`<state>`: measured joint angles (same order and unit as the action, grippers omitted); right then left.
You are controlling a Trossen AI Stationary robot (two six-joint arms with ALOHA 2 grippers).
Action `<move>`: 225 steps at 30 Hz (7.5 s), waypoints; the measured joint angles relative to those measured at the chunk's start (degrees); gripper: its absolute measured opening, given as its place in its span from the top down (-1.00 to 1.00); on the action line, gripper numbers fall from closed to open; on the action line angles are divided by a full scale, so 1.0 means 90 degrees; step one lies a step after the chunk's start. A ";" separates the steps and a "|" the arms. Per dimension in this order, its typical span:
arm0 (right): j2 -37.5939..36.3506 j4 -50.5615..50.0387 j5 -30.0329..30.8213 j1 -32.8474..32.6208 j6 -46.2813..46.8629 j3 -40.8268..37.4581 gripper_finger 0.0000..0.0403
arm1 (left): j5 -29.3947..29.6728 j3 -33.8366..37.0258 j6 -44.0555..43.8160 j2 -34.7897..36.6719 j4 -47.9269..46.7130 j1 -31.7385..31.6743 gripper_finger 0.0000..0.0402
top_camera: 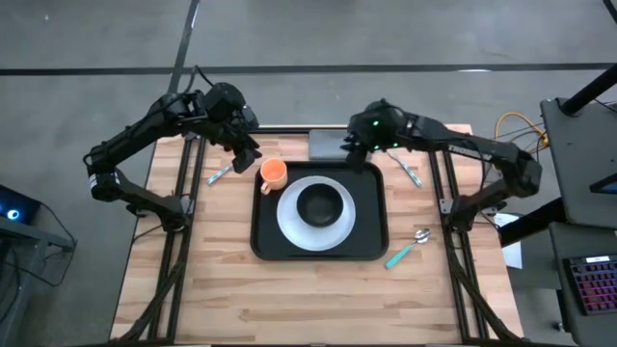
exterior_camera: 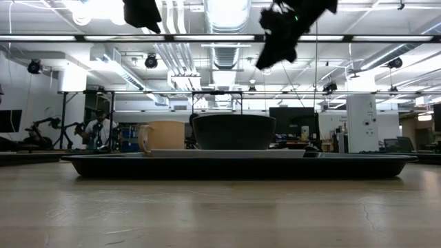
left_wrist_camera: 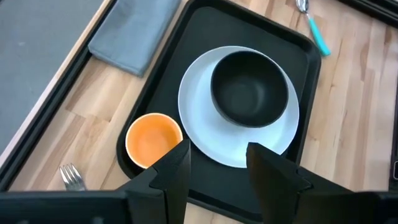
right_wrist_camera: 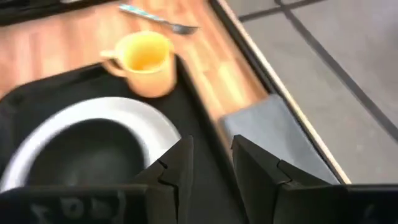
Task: Set up tray
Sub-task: Put the table gray napkin to the right of the white plate on the black serving tray
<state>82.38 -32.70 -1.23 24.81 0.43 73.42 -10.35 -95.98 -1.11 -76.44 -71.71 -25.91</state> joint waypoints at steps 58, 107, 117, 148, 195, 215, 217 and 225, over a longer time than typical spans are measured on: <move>0.5956 -0.2362 0.0165 0.0891 0.3139 0.5448 0.15 | 0.0002 0.0140 -0.0011 -0.0015 0.0926 0.0000 0.32; 0.5693 -0.5426 0.1738 0.0807 0.1918 0.5545 0.30 | 0.0114 0.1420 0.0377 -0.0012 0.2702 -0.0045 0.32; 0.4551 -0.5488 0.3137 0.0446 0.2139 0.4957 0.40 | 0.2528 0.2461 0.0186 -0.0128 0.5055 -0.0577 0.32; -0.0324 -0.3048 0.2137 0.0356 0.1484 0.0110 0.30 | -0.0207 -0.1554 -0.2923 -0.4695 0.2175 -0.1813 0.32; -0.0762 -0.3034 0.2110 0.0353 0.1395 0.0246 0.09 | -0.1950 0.0990 -0.3947 -0.4694 0.5089 -0.1877 -0.26; -0.0762 -0.2959 0.2081 0.0187 0.1428 0.0246 0.08 | -0.1849 0.0965 -0.4789 -0.5341 0.5835 -0.1943 -0.39; -0.0762 -0.2955 0.2077 0.0171 0.1428 0.0246 0.08 | -0.1840 0.0963 -0.4828 -0.5355 0.5849 -0.1931 -0.39; -0.0762 -0.2939 0.2084 0.0159 0.1428 0.0246 0.08 | -0.1819 0.0766 -0.4830 -0.5407 0.5905 -0.1767 -0.39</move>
<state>75.53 -59.16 17.52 26.24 13.28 75.64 -26.72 -89.08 -44.58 -125.11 -18.57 -41.82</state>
